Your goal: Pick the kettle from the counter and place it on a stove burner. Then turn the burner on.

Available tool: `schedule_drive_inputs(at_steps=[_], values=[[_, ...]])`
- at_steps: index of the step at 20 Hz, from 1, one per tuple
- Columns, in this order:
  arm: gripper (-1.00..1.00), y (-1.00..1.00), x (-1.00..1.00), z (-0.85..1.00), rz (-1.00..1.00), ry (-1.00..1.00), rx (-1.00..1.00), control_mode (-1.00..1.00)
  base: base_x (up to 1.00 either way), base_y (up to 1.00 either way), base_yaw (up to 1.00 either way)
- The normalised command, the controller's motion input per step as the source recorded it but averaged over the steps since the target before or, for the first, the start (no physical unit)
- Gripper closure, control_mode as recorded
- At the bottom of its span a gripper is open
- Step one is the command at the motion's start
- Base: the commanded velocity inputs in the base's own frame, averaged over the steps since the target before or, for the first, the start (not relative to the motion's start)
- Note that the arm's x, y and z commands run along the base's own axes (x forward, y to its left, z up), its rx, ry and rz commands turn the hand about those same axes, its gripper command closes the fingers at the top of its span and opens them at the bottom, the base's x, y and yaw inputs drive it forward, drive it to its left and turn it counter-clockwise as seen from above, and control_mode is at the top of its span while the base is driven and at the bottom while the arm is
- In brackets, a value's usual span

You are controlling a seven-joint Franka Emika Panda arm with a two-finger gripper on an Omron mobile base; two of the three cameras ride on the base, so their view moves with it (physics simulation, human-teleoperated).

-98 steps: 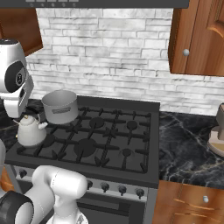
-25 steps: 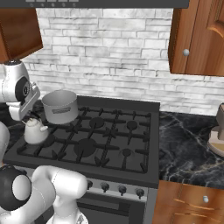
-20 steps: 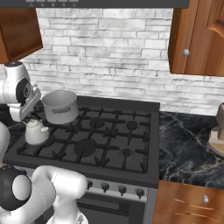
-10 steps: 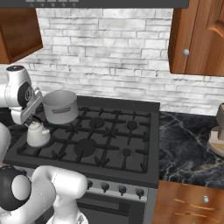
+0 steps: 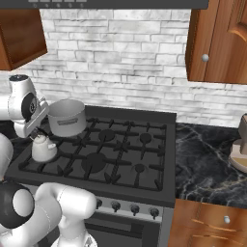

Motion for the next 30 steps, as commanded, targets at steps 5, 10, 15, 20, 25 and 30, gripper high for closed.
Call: schedule_drive_inputs(at_steps=[5,10,15,20,25,30], values=[[1.00,0.08,0.11,-0.04,-0.04,0.00,0.00,-1.00,0.00,0.00,0.00],[1.00,0.08,0.09,-0.04,-0.04,0.00,0.00,-1.00,0.00,0.00,0.00],[1.00,0.08,0.09,-0.06,-0.04,0.00,0.00,-1.00,0.00,0.00,0.00],[1.00,0.10,0.13,-0.13,-0.04,0.00,0.00,-1.00,0.00,0.00,0.00],[1.00,0.09,0.13,-0.18,-0.03,0.00,0.00,-1.00,0.00,0.00,0.00],[1.00,0.02,0.10,-0.15,-0.03,0.00,0.00,-1.00,0.00,0.00,0.00]])
